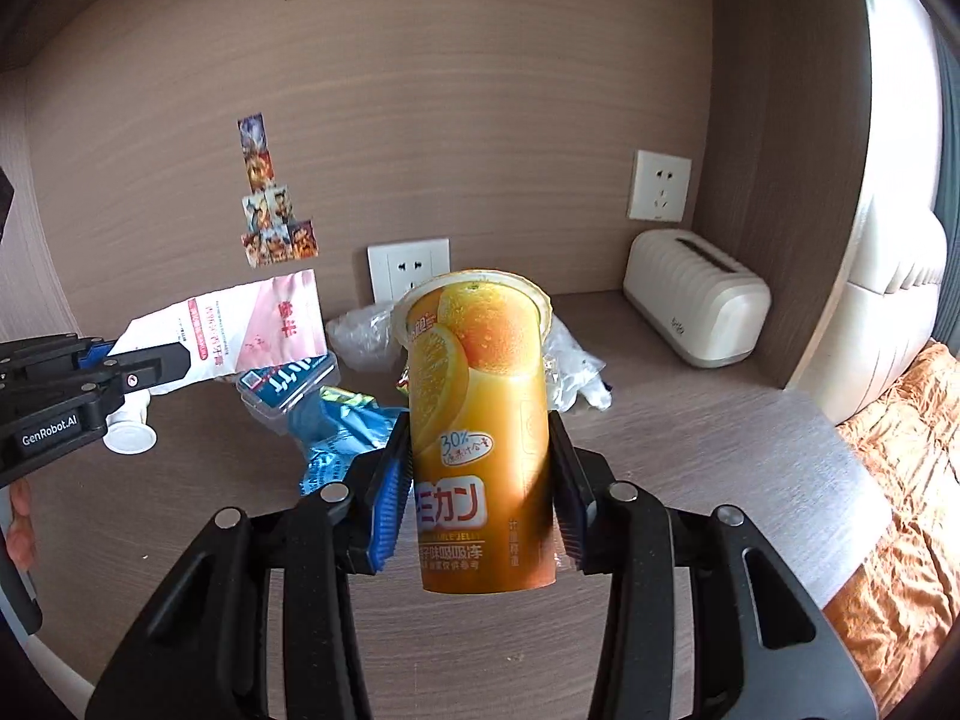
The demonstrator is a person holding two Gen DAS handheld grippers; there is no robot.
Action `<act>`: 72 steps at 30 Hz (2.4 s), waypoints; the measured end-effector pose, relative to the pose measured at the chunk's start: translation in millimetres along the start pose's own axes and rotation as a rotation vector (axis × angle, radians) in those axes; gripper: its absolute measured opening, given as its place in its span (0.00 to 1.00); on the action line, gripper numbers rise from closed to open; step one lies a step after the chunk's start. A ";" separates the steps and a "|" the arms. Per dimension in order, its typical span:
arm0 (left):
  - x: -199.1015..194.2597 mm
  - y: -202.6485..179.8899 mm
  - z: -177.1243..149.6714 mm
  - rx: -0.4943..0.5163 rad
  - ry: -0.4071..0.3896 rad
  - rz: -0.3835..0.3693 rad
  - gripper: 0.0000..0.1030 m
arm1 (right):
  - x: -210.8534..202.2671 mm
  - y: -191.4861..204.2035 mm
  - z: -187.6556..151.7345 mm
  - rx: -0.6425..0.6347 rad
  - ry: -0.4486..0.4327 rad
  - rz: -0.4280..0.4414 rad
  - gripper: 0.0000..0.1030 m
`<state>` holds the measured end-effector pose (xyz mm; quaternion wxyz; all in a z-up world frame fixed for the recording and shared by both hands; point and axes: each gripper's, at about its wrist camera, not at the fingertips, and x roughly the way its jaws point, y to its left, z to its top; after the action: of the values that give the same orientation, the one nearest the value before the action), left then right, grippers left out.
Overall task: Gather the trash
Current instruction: 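Carry the juice cup and pink packet over the trash bin with both tools, then open both tools to drop the cup and packet into the bin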
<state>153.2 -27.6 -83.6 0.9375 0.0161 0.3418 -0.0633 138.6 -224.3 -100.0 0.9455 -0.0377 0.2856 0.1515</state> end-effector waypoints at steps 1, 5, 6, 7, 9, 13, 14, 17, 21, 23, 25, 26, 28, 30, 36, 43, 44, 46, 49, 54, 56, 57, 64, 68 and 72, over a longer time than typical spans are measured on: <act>-3.4 -7.1 2.6 0.011 -0.012 -0.012 0.18 | -6.4 -2.2 0.1 0.004 -0.008 -0.005 0.42; -11.5 -40.8 7.7 0.068 -0.034 -0.068 0.18 | -28.5 -17.5 0.1 0.023 -0.035 -0.037 0.42; -10.9 -48.8 8.5 0.079 -0.036 -0.085 0.18 | -35.2 -22.6 -0.8 0.030 -0.042 -0.050 0.42; -10.7 -60.2 9.0 0.097 -0.035 -0.107 0.18 | -41.9 -27.9 -2.2 0.037 -0.049 -0.061 0.42; -8.3 -79.9 8.7 0.126 -0.033 -0.140 0.18 | -53.6 -38.1 -5.3 0.054 -0.058 -0.083 0.42; -4.8 -124.5 2.1 0.191 -0.013 -0.214 0.18 | -78.1 -62.8 -17.7 0.095 -0.064 -0.140 0.42; -4.5 -134.1 -0.1 0.202 -0.008 -0.231 0.18 | -85.9 -70.7 -23.0 0.110 -0.062 -0.158 0.42; -5.6 -170.1 -9.6 0.250 0.010 -0.289 0.18 | -107.6 -92.3 -40.4 0.149 -0.049 -0.208 0.42; -8.3 -219.4 -24.7 0.316 0.041 -0.374 0.18 | -136.2 -119.8 -67.2 0.201 -0.028 -0.281 0.42; -11.4 -241.5 -33.4 0.347 0.055 -0.410 0.18 | -150.8 -134.2 -82.4 0.233 -0.017 -0.313 0.42; -15.6 -267.0 -44.1 0.385 0.069 -0.447 0.18 | -164.6 -145.6 -96.0 0.261 -0.009 -0.341 0.42; -17.8 -278.2 -49.2 0.402 0.076 -0.463 0.18 | -172.1 -151.5 -103.6 0.276 -0.004 -0.355 0.42; -22.7 -297.8 -59.5 0.428 0.092 -0.493 0.18 | -186.5 -162.1 -118.1 0.302 0.008 -0.381 0.42; -28.0 -315.7 -72.1 0.452 0.108 -0.520 0.18 | -197.6 -168.9 -130.1 0.327 0.014 -0.399 0.42; -35.0 -361.5 -111.4 0.522 0.158 -0.576 0.18 | -226.7 -187.7 -172.4 0.401 0.051 -0.438 0.42; -26.7 -401.8 -163.6 0.591 0.223 -0.603 0.18 | -239.1 -205.3 -217.9 0.469 0.106 -0.462 0.42; -23.1 -407.4 -172.8 0.600 0.238 -0.604 0.18 | -238.9 -207.7 -227.4 0.478 0.118 -0.464 0.42; -14.9 -415.4 -188.7 0.610 0.263 -0.609 0.18 | -235.9 -212.8 -246.1 0.498 0.147 -0.461 0.42; 1.4 -428.7 -213.8 0.627 0.305 -0.609 0.18 | -229.6 -219.7 -272.2 0.527 0.185 -0.457 0.42; 40.0 -448.1 -264.1 0.638 0.377 -0.611 0.18 | -203.7 -234.3 -328.4 0.585 0.259 -0.449 0.42; 59.3 -453.7 -284.3 0.641 0.399 -0.612 0.18 | -187.7 -240.7 -354.3 0.604 0.295 -0.446 0.42; 71.2 -456.6 -297.9 0.644 0.413 -0.611 0.18 | -179.0 -243.6 -367.8 0.615 0.307 -0.443 0.42; 153.1 -467.0 -396.8 0.664 0.505 -0.596 0.18 | -107.7 -258.9 -468.1 0.657 0.389 -0.422 0.42; 191.4 -471.0 -445.2 0.683 0.534 -0.619 0.27 | -71.7 -266.9 -522.5 0.670 0.407 -0.420 0.51; 223.4 -474.7 -484.0 0.694 0.534 -0.620 0.96 | -46.2 -274.4 -567.0 0.678 0.429 -0.438 0.96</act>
<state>-48.1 -486.7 -591.7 0.6950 0.2390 0.5159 -0.4401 -113.2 -587.1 -551.6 0.8338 0.1837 0.4938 -0.1650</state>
